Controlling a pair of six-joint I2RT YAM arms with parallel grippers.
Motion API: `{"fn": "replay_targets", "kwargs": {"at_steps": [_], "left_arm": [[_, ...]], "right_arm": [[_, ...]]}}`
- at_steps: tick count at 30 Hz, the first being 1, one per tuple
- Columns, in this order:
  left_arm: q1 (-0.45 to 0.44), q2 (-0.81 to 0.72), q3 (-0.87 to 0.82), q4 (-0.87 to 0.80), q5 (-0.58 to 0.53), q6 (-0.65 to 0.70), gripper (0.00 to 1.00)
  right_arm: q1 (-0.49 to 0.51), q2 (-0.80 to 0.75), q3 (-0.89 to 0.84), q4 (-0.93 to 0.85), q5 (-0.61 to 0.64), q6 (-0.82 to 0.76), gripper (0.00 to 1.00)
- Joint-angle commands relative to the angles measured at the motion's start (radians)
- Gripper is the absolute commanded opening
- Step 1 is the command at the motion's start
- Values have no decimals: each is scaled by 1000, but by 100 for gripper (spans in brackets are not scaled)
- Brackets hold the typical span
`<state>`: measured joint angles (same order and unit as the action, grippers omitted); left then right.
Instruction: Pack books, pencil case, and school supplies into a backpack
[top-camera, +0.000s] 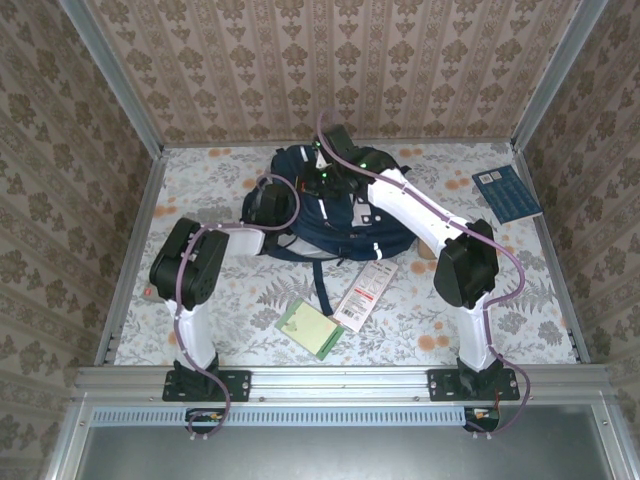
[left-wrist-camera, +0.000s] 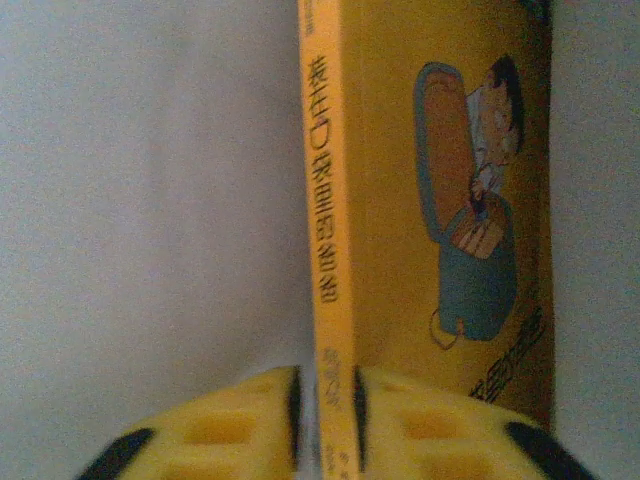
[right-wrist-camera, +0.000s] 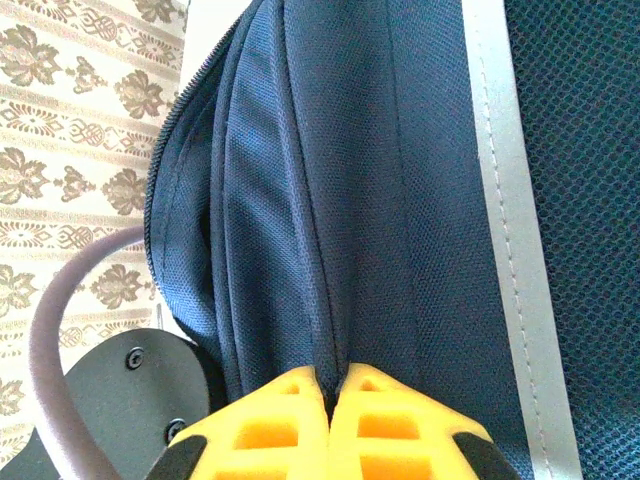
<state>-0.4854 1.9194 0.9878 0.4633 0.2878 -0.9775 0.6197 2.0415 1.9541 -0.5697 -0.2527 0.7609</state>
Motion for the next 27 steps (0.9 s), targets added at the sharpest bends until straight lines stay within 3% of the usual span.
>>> {"fn": "replay_targets", "kwargs": {"at_steps": [1, 7, 12, 16, 20, 23, 27], "left_arm": [[12, -103, -48, -73, -59, 17, 34], [67, -297, -102, -322, -176, 92, 54], [101, -456, -104, -599, -281, 152, 77], [127, -571, -107, -796, -365, 189, 89], [164, -675, -121, -904, -366, 240, 90], [188, -730, -111, -980, -372, 265, 90], [207, -774, -71, -1063, -378, 297, 90]], "right_arm": [[45, -93, -13, 94, -158, 13, 0], [28, -85, -24, 85, -149, -16, 0], [28, -78, -44, 93, -137, -29, 5], [29, -71, -58, 99, -126, -32, 13], [29, -75, -83, 118, -110, -26, 27], [25, -94, -109, 120, -80, -27, 46], [-1, -149, -160, 111, -24, -42, 52]]}}
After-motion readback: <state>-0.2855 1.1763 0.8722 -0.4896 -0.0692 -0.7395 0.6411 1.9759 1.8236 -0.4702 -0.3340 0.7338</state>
